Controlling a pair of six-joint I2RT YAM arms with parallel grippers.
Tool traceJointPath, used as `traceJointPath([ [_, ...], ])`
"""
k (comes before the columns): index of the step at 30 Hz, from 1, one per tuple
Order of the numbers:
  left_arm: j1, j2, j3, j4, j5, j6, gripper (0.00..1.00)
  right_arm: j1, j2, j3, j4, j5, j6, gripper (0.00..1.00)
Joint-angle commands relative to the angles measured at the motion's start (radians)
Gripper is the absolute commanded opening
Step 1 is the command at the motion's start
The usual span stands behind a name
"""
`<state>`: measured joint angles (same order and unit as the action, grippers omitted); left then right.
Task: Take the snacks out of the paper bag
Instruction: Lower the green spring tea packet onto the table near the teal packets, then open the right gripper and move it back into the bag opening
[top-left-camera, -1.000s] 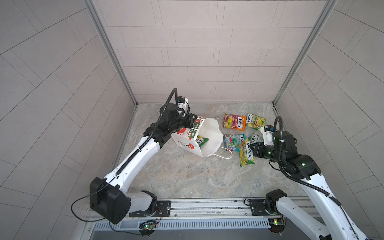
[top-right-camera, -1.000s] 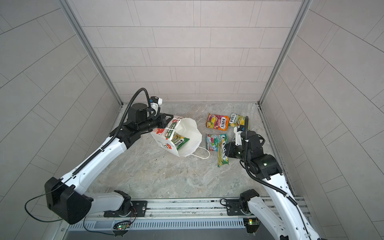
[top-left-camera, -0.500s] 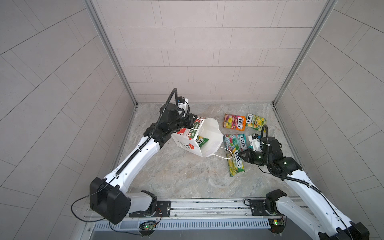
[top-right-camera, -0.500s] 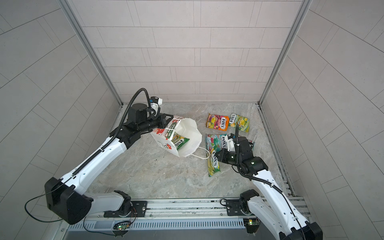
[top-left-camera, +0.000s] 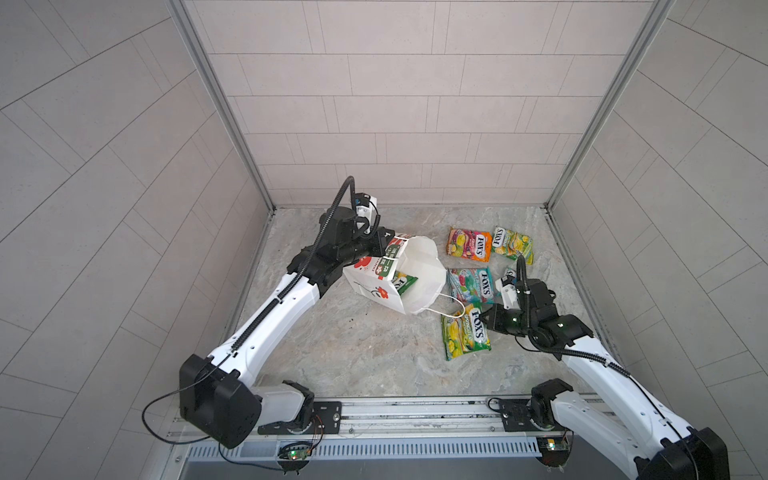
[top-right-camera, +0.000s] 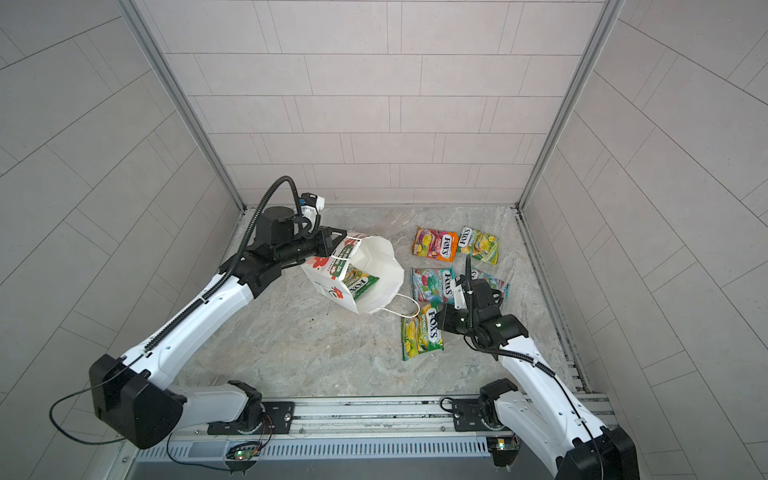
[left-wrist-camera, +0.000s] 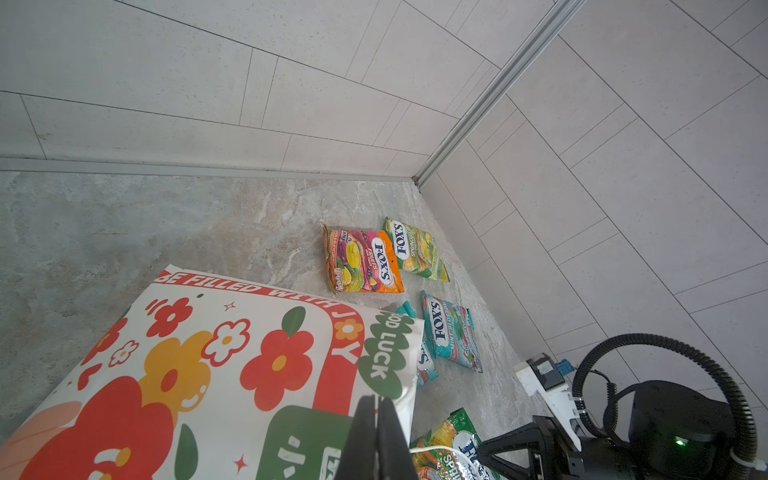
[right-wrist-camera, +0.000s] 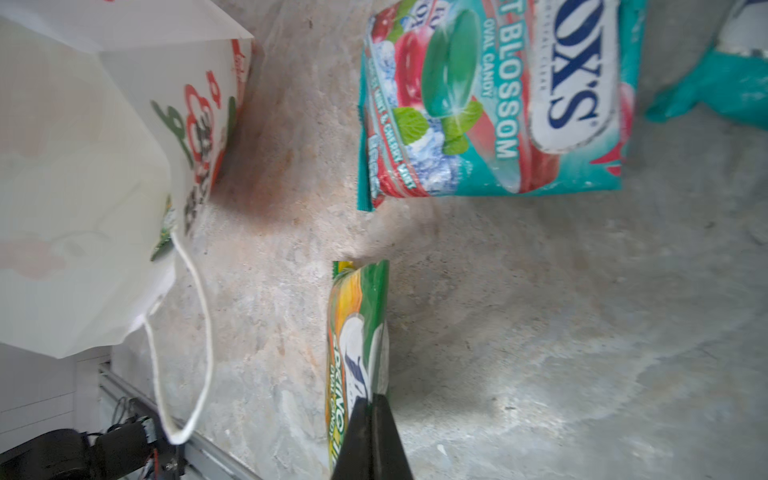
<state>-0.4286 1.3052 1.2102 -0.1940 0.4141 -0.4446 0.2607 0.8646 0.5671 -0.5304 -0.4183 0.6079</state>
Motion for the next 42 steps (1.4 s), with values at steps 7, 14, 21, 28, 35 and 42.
traceJointPath([
  [7, 0.001, -0.011, -0.004, -0.006, -0.006, 0.015, 0.00, -0.003, 0.049, 0.016, -0.101, 0.207, -0.072, 0.09],
  [14, 0.001, -0.012, -0.002, -0.006, -0.003, 0.016, 0.00, -0.001, 0.026, 0.036, -0.133, 0.286, -0.053, 0.39],
  [21, 0.000, -0.013, -0.002, -0.003, 0.008, 0.015, 0.00, 0.004, -0.064, 0.046, -0.057, 0.144, -0.026, 0.43],
  [28, 0.000, -0.015, -0.006, 0.012, 0.030, 0.010, 0.00, 0.140, 0.017, 0.122, 0.072, -0.003, 0.046, 0.42],
  [35, 0.000, -0.022, -0.015, 0.041, 0.054, 0.000, 0.00, 0.342, 0.179, 0.247, 0.202, 0.032, 0.083, 0.42],
  [42, 0.000, -0.021, -0.021, 0.059, 0.069, -0.014, 0.00, 0.453, 0.387, 0.373, 0.260, 0.072, 0.102, 0.41],
])
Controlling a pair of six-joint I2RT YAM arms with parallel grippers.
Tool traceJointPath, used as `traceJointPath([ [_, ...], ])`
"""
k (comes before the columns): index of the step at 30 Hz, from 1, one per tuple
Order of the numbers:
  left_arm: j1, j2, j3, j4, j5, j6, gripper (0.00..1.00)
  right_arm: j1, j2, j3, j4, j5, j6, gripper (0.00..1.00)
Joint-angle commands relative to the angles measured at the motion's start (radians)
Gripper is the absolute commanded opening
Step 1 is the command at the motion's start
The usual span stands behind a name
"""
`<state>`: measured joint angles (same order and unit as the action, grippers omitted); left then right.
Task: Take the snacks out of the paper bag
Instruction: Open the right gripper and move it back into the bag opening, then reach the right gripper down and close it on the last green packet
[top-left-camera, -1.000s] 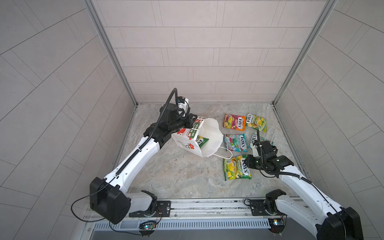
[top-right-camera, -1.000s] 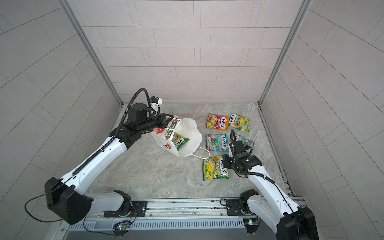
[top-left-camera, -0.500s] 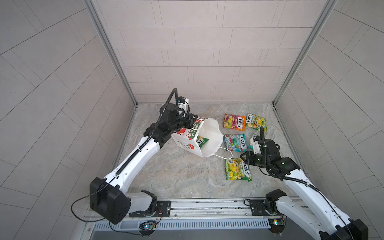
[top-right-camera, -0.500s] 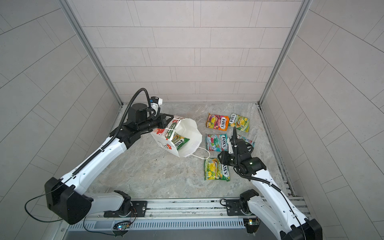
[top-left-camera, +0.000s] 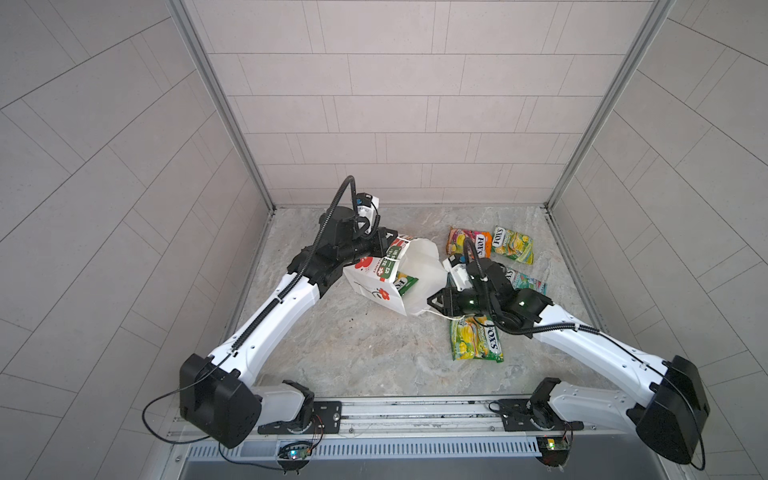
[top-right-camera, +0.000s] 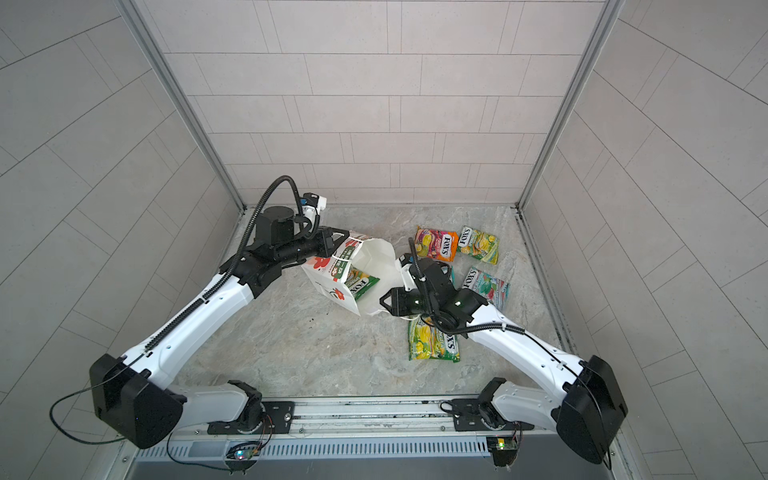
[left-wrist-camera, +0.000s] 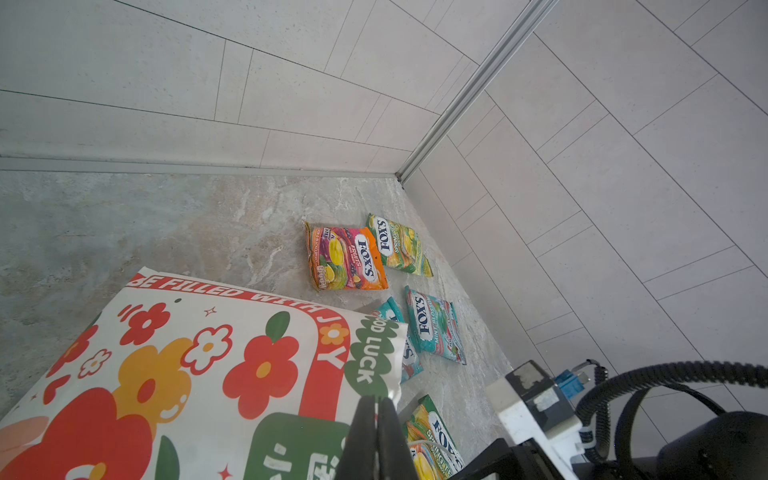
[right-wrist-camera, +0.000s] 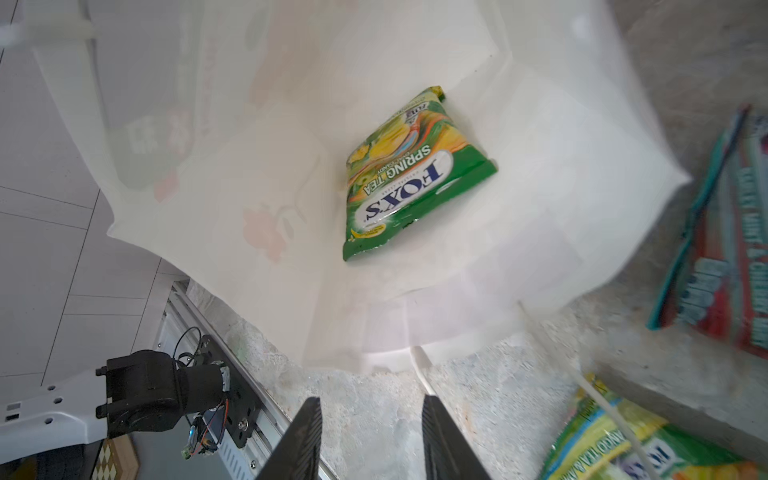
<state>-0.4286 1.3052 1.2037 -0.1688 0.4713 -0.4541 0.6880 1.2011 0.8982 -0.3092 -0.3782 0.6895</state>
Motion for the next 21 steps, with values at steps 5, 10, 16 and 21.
traceJointPath([
  [5, 0.000, -0.024, -0.016, 0.036, 0.007, -0.003, 0.00, 0.058, 0.178, 0.124, -0.002, 0.084, 0.012, 0.40],
  [10, 0.001, -0.025, -0.017, 0.037, 0.007, -0.003, 0.00, 0.071, 0.264, 0.174, -0.029, 0.114, -0.005, 0.40],
  [16, 0.001, -0.026, -0.017, 0.037, 0.007, -0.005, 0.00, 0.077, 0.358, 0.222, -0.055, 0.189, 0.016, 0.40],
  [21, 0.001, -0.030, -0.017, 0.039, 0.007, -0.005, 0.00, 0.078, 0.445, 0.294, -0.093, 0.214, 0.046, 0.41],
])
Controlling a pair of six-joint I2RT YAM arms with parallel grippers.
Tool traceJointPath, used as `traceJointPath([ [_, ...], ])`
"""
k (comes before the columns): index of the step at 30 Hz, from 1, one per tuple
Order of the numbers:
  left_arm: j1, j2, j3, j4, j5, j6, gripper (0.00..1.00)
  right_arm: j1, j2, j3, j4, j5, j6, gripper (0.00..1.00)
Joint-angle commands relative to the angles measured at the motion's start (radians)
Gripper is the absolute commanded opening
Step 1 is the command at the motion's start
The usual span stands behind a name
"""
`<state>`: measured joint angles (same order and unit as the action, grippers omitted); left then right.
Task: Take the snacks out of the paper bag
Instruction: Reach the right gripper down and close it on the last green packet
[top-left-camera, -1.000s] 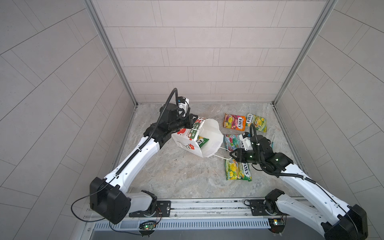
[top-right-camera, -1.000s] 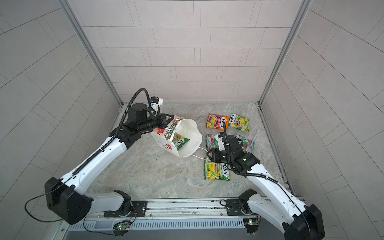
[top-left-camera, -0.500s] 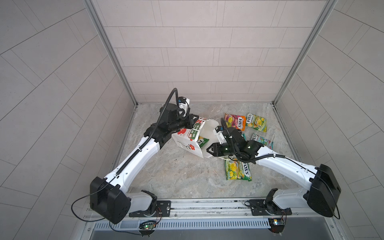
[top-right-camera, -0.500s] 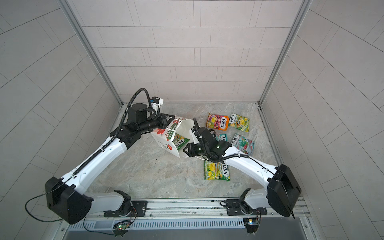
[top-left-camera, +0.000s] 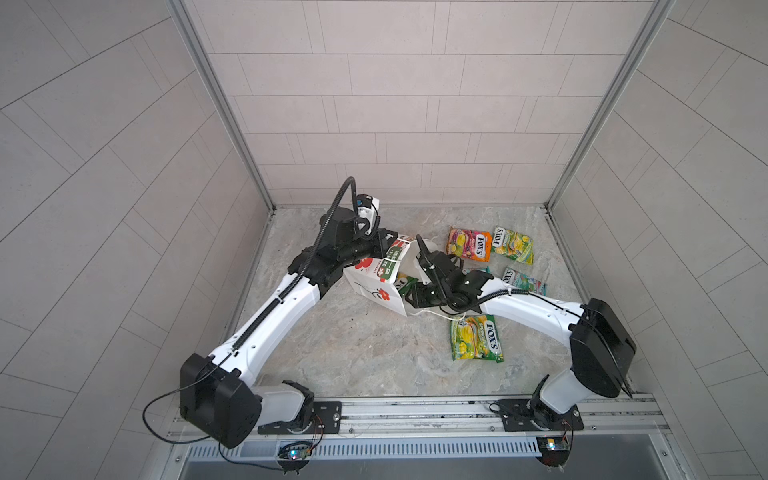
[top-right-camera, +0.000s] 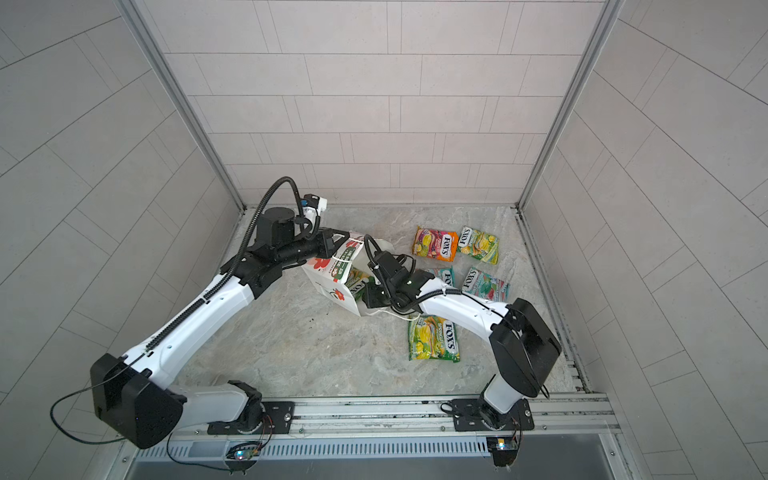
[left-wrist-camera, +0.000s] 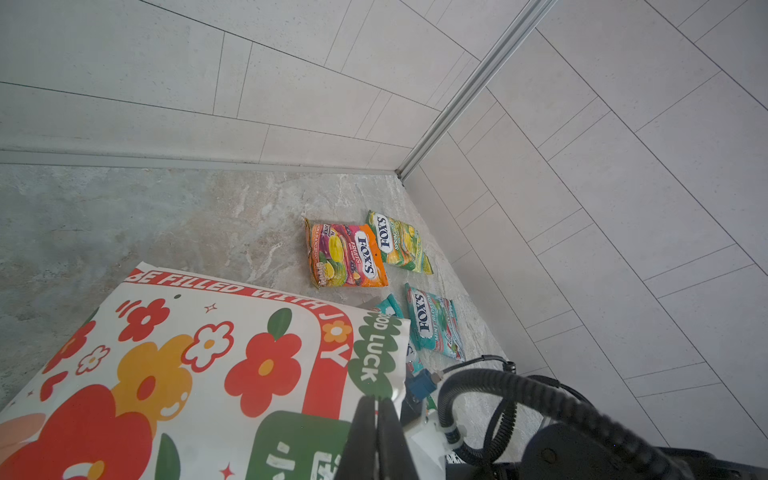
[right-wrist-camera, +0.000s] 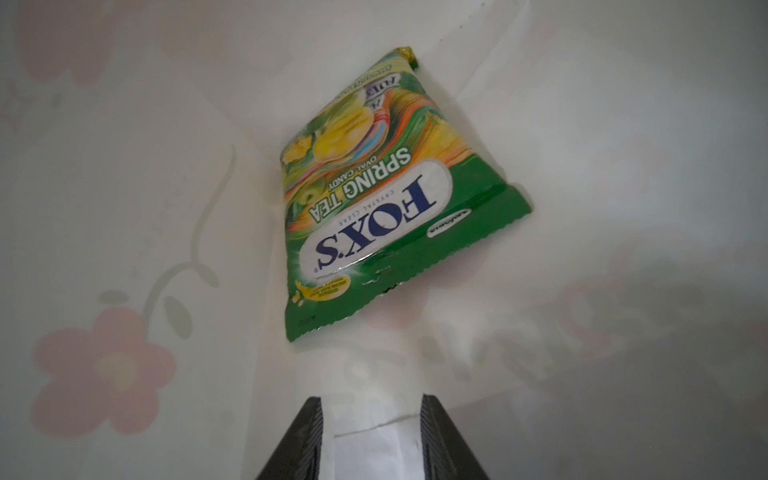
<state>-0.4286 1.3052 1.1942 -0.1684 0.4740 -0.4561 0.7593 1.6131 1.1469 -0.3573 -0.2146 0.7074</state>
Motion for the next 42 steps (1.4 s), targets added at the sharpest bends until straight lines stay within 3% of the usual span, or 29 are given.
traceJointPath([
  [1, 0.001, -0.031, -0.009, 0.039, 0.005, -0.003, 0.00, 0.006, 0.056, 0.064, -0.057, 0.054, 0.042, 0.41],
  [16, 0.000, -0.031, -0.010, 0.041, 0.009, -0.005, 0.00, 0.020, 0.210, 0.124, -0.019, 0.190, 0.236, 0.43],
  [25, 0.001, -0.037, -0.019, 0.078, 0.040, -0.020, 0.00, 0.018, 0.264, 0.122, 0.122, 0.132, 0.307, 0.43],
  [35, 0.000, -0.037, -0.063, 0.239, 0.145, -0.130, 0.00, 0.018, 0.314, 0.069, 0.352, 0.066, 0.426, 0.42],
  [42, 0.001, -0.040, -0.090, 0.323, 0.167, -0.186, 0.00, 0.026, 0.337, 0.060, 0.384, 0.119, 0.492, 0.42],
])
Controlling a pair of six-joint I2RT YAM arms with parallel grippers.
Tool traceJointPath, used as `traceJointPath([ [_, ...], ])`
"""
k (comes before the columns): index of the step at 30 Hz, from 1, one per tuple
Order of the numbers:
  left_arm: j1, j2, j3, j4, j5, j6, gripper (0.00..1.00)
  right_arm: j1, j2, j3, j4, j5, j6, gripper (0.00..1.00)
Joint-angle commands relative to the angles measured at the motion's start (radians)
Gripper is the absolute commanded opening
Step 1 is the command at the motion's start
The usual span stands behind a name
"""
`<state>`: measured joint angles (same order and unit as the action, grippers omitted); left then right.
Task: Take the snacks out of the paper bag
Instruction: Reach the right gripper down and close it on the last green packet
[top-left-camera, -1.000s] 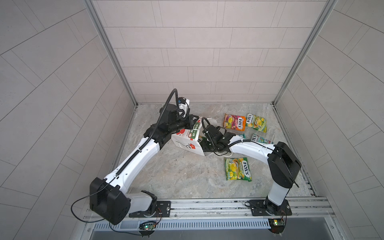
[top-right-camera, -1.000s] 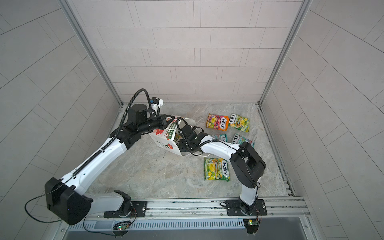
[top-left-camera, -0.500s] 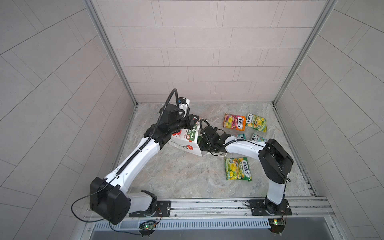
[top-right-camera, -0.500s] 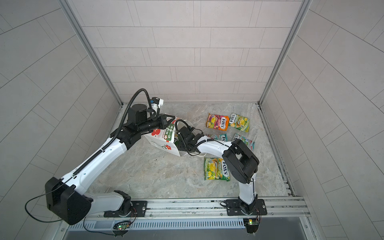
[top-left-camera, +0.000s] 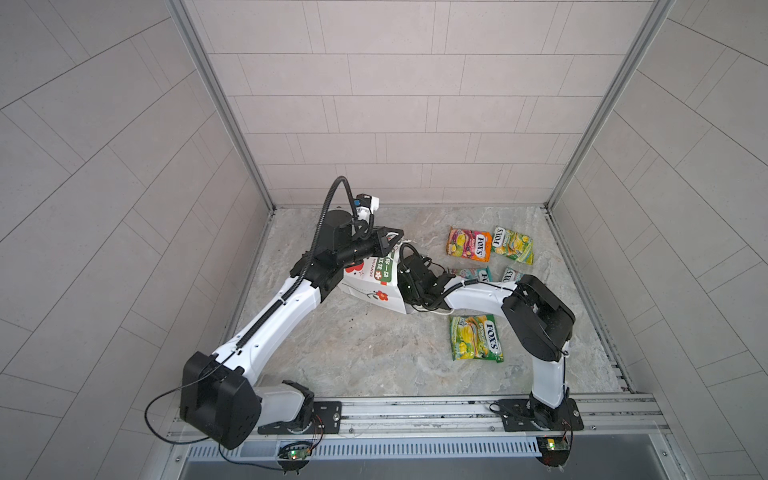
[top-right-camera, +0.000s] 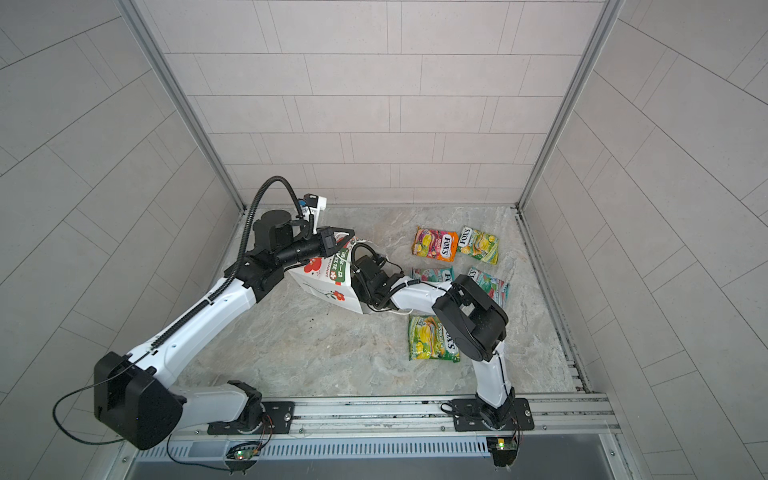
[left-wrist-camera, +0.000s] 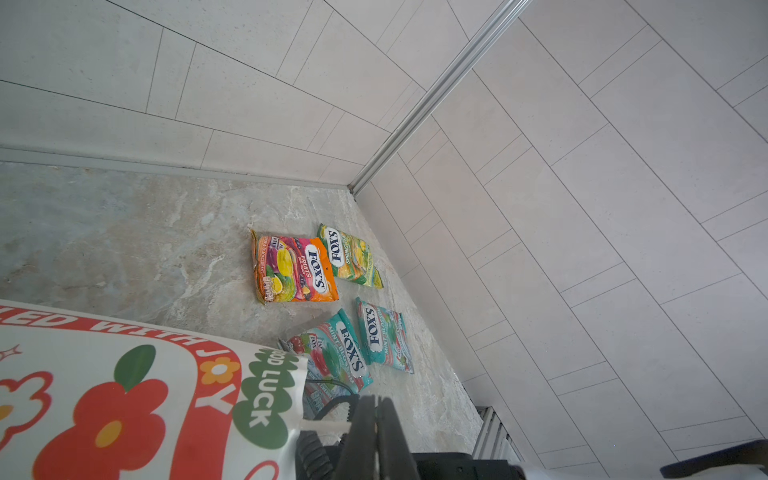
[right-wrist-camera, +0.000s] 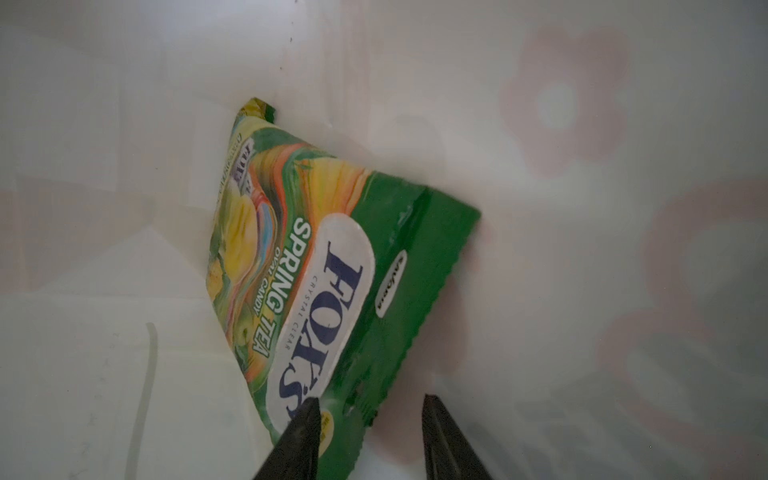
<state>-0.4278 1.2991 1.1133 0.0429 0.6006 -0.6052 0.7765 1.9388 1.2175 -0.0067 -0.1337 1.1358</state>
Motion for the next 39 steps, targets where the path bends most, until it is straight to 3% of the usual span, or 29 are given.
traceJointPath([
  [1, 0.000, -0.033, -0.009, 0.114, 0.043, -0.041, 0.00, 0.009, 0.016, -0.008, 0.042, 0.042, 0.068, 0.42],
  [8, 0.000, -0.029, -0.019, 0.159, 0.069, -0.075, 0.00, 0.010, 0.086, 0.012, 0.174, -0.003, 0.121, 0.42],
  [12, 0.000, -0.028, -0.019, 0.165, 0.075, -0.078, 0.00, 0.011, 0.114, 0.004, 0.296, -0.004, 0.172, 0.36],
  [15, 0.000, -0.029, -0.019, 0.159, 0.069, -0.073, 0.00, 0.010, 0.132, 0.018, 0.345, -0.022, 0.182, 0.27],
  [19, 0.001, -0.034, -0.009, 0.100, 0.034, -0.030, 0.00, 0.010, 0.114, 0.006, 0.360, -0.027, 0.161, 0.00],
  [28, -0.001, -0.041, 0.025, -0.058, -0.089, 0.074, 0.00, 0.010, -0.019, -0.054, 0.258, -0.005, 0.043, 0.00],
  [39, 0.000, -0.049, 0.026, -0.072, -0.111, 0.093, 0.00, -0.017, -0.231, -0.130, 0.136, -0.023, -0.079, 0.00],
])
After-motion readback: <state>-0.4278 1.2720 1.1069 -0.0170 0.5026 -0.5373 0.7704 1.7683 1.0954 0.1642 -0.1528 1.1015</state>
